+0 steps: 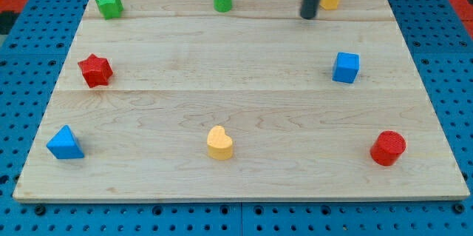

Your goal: Place the green circle at the center

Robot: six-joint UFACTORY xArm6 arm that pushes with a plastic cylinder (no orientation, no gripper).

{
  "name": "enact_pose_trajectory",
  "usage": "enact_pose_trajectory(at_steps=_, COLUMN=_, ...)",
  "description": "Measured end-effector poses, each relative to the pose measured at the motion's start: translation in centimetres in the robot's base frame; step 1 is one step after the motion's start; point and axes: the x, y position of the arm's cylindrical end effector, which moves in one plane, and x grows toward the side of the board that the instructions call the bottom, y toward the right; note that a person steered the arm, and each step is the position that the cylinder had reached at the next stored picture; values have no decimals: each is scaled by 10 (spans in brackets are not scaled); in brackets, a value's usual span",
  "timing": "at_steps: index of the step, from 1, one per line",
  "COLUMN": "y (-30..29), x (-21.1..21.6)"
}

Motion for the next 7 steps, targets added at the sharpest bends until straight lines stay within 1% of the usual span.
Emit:
enact_pose_trajectory(at_steps=1, y=-55, x=-40)
enact_pose_trajectory(at_steps=2, y=-133, x=-53)
enact_pose_trajectory(at_steps=3, y=-202, x=-38)
enact_pose_trajectory(at_steps=4, y=-204, x=-8)
enact_pose_trajectory(at_steps=5, y=-202, x=39)
enact_pose_trajectory(at_steps=6, y=-190, x=58)
enact_pose_trajectory(at_steps=7, y=-179, x=58)
